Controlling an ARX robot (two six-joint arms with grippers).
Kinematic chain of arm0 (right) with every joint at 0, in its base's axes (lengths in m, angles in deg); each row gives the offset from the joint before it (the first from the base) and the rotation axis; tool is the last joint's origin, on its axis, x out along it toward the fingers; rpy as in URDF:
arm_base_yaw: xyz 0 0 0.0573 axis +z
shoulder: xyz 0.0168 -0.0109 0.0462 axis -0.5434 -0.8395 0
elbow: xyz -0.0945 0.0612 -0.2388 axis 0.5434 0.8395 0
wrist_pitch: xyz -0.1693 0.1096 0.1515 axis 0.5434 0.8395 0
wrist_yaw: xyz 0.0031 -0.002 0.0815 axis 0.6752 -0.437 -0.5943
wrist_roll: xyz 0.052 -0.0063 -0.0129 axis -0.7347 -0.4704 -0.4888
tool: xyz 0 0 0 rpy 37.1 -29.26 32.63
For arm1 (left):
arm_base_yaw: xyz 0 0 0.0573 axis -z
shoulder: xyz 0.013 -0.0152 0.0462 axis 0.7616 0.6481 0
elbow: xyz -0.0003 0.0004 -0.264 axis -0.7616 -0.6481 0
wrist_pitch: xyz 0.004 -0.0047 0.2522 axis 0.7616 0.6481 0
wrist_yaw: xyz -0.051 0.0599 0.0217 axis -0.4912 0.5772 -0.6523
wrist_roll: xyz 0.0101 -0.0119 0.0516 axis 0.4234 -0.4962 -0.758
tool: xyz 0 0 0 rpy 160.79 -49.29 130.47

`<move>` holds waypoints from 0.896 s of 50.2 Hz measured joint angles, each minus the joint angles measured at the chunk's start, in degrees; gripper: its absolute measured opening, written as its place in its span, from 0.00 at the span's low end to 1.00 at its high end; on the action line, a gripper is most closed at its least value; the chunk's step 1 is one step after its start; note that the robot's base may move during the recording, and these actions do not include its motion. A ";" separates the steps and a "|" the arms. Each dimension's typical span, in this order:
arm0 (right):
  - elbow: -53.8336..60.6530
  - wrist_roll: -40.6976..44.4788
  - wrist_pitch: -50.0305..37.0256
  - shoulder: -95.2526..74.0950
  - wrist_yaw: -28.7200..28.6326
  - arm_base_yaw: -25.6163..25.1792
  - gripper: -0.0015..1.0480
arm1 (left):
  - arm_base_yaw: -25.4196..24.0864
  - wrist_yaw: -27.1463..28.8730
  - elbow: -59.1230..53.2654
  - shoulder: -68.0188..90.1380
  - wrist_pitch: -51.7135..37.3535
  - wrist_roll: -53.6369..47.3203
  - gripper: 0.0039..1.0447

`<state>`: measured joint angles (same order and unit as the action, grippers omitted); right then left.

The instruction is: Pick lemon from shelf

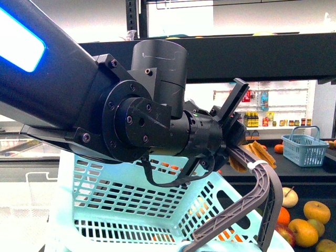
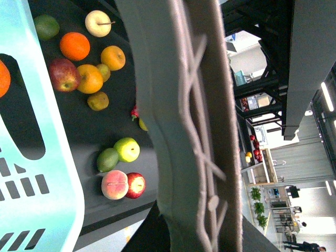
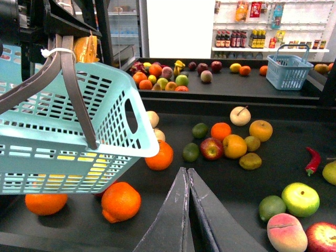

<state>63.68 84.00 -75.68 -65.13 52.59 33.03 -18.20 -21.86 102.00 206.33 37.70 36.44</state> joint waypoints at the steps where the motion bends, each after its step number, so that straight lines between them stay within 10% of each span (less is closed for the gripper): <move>1: 0.00 0.00 0.00 0.00 0.00 0.00 0.02 | 0.00 0.00 0.00 0.00 0.00 0.00 0.07; 5: 0.00 0.02 0.00 0.00 0.00 0.02 0.03 | 0.00 0.02 0.00 0.00 0.00 0.00 0.07; 29: 0.00 0.02 0.00 0.00 0.02 0.02 0.92 | 0.00 0.02 0.00 0.00 0.00 0.00 0.07; 45: 0.00 0.02 0.00 0.00 -0.02 0.02 0.93 | -0.13 8.13 -1.40 0.37 -11.34 0.11 0.07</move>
<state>63.68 84.02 -75.68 -65.13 52.56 33.05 -18.34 -13.73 100.61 206.70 26.35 36.55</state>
